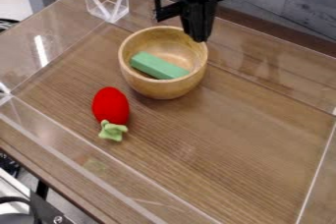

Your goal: Remove the green stick from the brown bowl and put it on the table

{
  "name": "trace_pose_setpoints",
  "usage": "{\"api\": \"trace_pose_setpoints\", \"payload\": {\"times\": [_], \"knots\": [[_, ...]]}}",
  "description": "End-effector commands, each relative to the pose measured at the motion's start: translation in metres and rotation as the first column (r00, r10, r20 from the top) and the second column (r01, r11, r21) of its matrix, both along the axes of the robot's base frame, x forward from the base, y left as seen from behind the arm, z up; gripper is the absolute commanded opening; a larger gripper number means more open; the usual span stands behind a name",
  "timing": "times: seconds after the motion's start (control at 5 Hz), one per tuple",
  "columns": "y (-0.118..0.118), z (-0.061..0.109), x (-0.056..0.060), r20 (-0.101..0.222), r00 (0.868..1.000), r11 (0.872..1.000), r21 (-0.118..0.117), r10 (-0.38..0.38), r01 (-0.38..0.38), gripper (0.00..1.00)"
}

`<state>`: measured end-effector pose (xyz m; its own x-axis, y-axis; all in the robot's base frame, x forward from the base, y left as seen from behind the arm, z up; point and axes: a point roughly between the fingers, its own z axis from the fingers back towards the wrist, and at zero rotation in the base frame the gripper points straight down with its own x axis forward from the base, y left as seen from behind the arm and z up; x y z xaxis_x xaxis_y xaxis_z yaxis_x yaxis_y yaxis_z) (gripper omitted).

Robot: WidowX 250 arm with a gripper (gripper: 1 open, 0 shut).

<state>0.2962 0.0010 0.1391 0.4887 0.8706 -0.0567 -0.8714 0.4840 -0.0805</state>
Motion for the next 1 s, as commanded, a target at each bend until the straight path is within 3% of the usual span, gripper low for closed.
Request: {"api": "trace_pose_setpoints", "payload": {"times": [0.0, 0.2, 0.4, 0.6, 0.8], "knots": [[0.008, 0.016, -0.002, 0.045, 0.997, 0.998, 0.005, 0.064, -0.064, 0.0], [0.016, 0.015, -0.005, 0.041, 0.992, 0.993, 0.01, 0.12, -0.121, 0.0], [0.019, 0.014, 0.001, 0.038, 0.982, 0.983, 0.012, 0.184, -0.185, 0.0], [0.022, -0.001, -0.006, 0.05, 0.977, 0.977, 0.037, 0.21, -0.212, 1.0], [0.023, -0.018, -0.013, 0.057, 0.973, 0.972, 0.058, 0.225, -0.228, 1.0]]}}
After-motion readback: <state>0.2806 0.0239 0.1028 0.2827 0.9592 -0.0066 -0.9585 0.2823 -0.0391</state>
